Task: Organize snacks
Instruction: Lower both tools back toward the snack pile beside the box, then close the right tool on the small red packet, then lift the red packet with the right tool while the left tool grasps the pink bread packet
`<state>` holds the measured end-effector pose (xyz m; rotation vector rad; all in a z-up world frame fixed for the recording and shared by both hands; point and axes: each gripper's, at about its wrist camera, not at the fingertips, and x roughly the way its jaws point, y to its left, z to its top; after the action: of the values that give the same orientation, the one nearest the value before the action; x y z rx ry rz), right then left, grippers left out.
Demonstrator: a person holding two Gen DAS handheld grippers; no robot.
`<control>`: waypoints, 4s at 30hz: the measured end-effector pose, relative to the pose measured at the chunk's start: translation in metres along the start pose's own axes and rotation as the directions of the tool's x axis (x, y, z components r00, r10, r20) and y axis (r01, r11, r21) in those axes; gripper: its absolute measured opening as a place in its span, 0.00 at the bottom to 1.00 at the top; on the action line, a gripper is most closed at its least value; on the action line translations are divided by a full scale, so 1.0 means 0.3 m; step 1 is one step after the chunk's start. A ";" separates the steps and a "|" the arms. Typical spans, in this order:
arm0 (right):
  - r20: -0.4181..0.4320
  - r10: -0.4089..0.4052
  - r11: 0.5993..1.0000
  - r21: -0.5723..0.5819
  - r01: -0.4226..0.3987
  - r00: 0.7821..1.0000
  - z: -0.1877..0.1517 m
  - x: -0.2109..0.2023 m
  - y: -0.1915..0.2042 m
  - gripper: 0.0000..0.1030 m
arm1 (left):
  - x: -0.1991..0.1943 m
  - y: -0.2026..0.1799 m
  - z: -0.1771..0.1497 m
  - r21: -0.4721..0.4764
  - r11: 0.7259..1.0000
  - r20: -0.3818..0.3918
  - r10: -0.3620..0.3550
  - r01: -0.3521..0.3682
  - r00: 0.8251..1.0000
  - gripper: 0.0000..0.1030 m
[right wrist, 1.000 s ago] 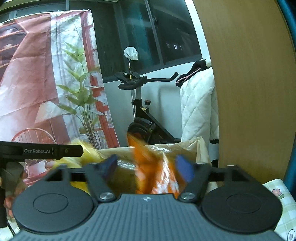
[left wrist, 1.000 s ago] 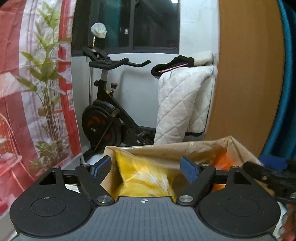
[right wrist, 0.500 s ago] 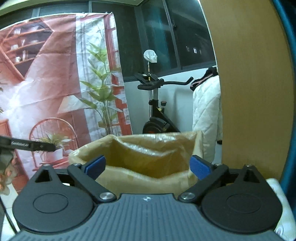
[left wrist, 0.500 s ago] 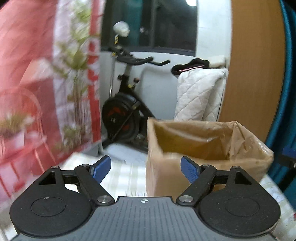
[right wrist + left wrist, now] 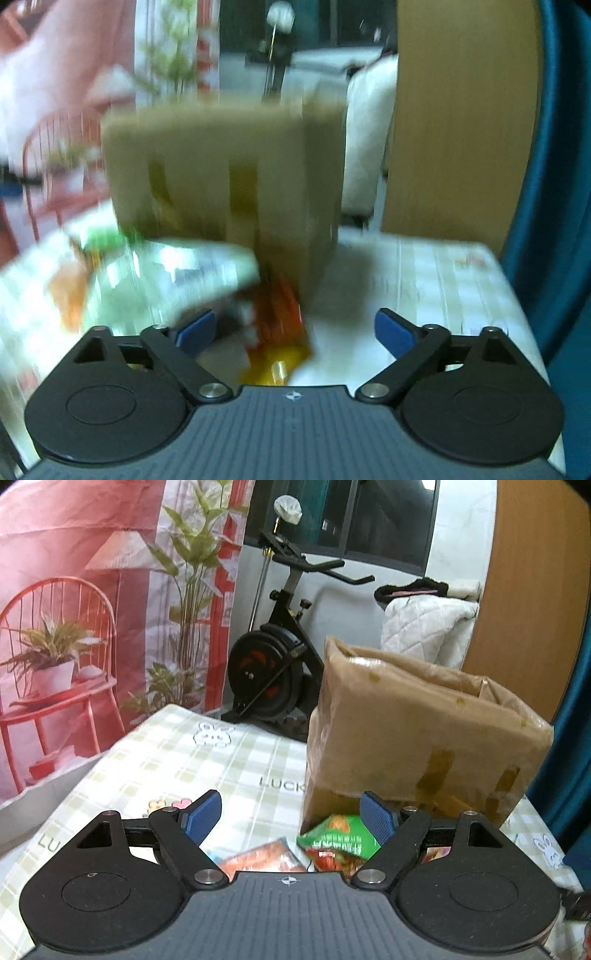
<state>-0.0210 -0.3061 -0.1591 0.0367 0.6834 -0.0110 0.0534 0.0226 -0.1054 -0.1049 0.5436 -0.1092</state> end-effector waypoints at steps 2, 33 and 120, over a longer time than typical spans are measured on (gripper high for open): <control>-0.067 0.007 0.999 -0.036 -0.009 0.998 -0.048 0.022 -0.004 0.81 | 0.008 0.001 -0.017 0.002 1.000 -0.014 0.001 -0.001 1.000 0.81; -0.106 0.007 0.994 0.111 0.005 0.994 -0.150 0.057 -0.001 0.05 | 0.042 0.031 -0.046 0.033 0.999 -0.064 0.005 -0.003 0.998 0.78; 0.218 -0.046 0.988 0.154 0.012 0.975 0.188 -0.050 0.104 0.37 | 0.395 0.054 -0.188 0.174 0.981 -0.334 0.146 -0.091 0.931 1.00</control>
<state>0.0036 -0.2771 -0.1050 0.1695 0.4592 -0.0937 0.1261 0.0191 -0.2158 0.1032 0.8900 -0.0511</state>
